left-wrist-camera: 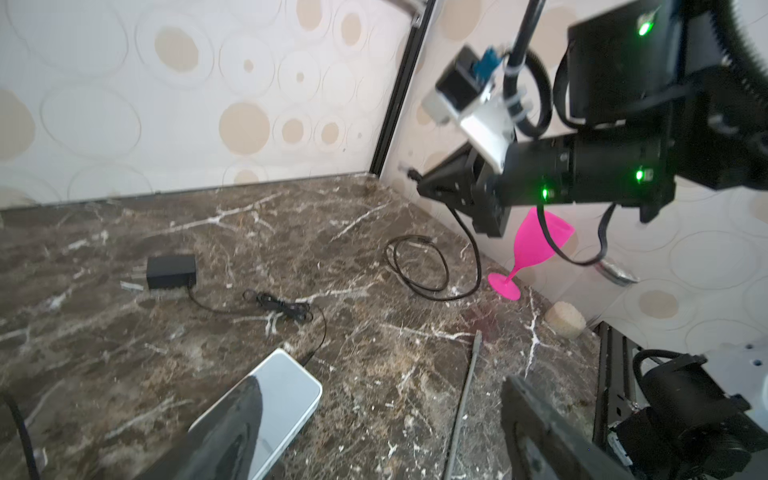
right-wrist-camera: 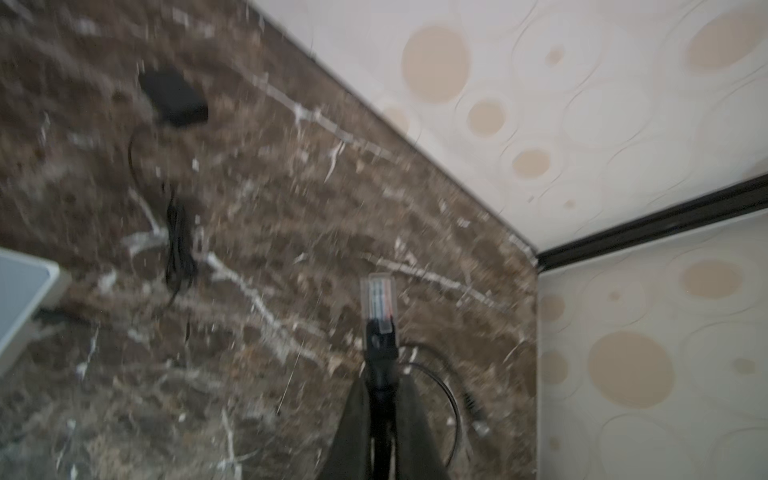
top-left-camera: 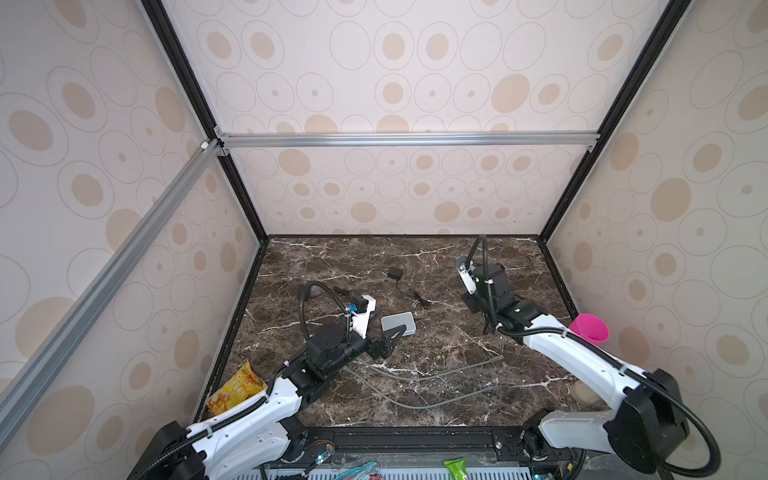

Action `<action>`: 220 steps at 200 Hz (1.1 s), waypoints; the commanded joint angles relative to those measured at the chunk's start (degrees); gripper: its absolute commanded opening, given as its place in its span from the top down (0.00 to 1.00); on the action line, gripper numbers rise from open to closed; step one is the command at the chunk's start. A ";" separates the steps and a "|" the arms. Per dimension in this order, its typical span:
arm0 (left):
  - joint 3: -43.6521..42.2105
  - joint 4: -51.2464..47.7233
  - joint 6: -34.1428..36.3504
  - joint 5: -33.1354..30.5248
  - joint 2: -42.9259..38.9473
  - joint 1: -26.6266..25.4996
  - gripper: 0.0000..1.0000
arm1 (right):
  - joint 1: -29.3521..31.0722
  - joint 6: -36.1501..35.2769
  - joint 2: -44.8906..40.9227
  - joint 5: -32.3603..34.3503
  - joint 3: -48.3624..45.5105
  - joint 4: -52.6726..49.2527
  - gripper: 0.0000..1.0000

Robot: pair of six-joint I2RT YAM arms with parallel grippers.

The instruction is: Insert the plug into the switch port

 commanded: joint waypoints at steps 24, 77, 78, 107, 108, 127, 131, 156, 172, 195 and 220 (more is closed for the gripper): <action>10.08 -2.60 -2.76 -1.23 15.87 3.35 0.12 | -0.36 8.45 -1.35 -8.21 -1.58 -1.17 1.00; 21.71 -2.38 0.74 3.01 36.01 7.12 0.15 | -0.36 13.03 -5.77 -14.07 -7.80 0.20 1.00; 22.02 -2.53 0.78 3.44 36.37 7.20 0.15 | -0.36 13.07 -5.84 -14.10 -7.83 0.16 1.00; 32.22 -14.31 7.46 10.51 42.22 7.67 0.14 | -0.35 13.27 -8.31 -14.30 -9.66 0.82 1.00; 32.64 -15.13 7.65 10.44 42.24 7.57 0.12 | -0.36 13.23 -8.43 -14.30 -9.68 0.82 1.00; 41.34 -31.19 16.07 4.29 42.88 5.44 0.02 | -0.30 13.44 -10.24 -14.66 -10.26 0.83 1.00; 43.28 -34.80 17.38 3.00 43.22 5.01 0.02 | -0.34 13.45 -10.61 -14.70 -10.35 0.90 1.00; 52.90 -53.31 23.94 -1.73 46.27 3.00 0.02 | -0.34 13.03 -13.22 -14.26 -11.52 1.83 1.00; 57.81 -63.08 29.10 -4.40 48.54 1.16 0.02 | -0.34 12.69 -14.86 -13.71 -12.28 2.06 1.00; 59.75 -70.52 42.66 -4.79 50.51 -1.92 0.02 | -0.34 13.02 -17.99 -14.21 -13.83 2.70 1.00; 59.51 -70.58 53.68 -14.45 52.75 -4.44 0.02 | -0.35 12.55 -20.75 -13.52 -14.71 2.58 1.00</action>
